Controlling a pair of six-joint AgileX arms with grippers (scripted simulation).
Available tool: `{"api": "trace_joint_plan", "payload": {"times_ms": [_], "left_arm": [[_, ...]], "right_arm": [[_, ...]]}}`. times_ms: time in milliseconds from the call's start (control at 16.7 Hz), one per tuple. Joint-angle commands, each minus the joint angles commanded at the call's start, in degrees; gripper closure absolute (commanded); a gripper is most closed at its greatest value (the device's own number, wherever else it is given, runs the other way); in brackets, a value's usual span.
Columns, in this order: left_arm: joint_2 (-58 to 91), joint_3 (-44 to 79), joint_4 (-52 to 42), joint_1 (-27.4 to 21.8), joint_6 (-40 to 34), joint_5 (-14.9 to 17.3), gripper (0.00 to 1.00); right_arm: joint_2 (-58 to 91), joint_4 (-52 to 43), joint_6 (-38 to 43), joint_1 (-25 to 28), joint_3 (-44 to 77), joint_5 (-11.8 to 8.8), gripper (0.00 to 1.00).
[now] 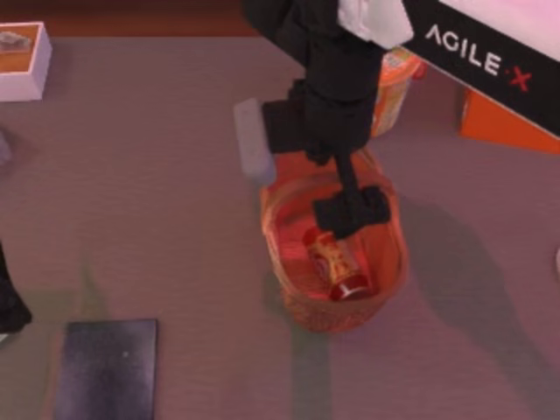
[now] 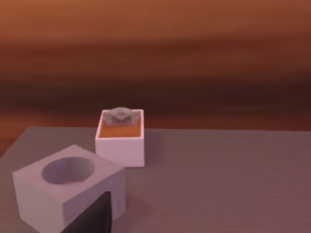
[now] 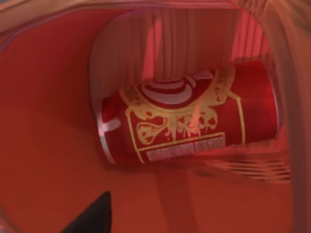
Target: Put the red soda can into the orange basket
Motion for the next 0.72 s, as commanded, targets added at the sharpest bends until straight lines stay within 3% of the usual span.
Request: {"api": "trace_joint_plan", "payload": {"times_ms": [120,720], "left_arm": [[0.00,0.00,0.00,0.00,0.00,0.00,0.00],[0.00,0.00,0.00,0.00,0.00,0.00,0.00]], "right_arm": [[0.00,0.00,0.00,0.00,0.00,0.00,0.00],[0.00,0.00,0.00,0.00,0.00,0.00,0.75]]}}
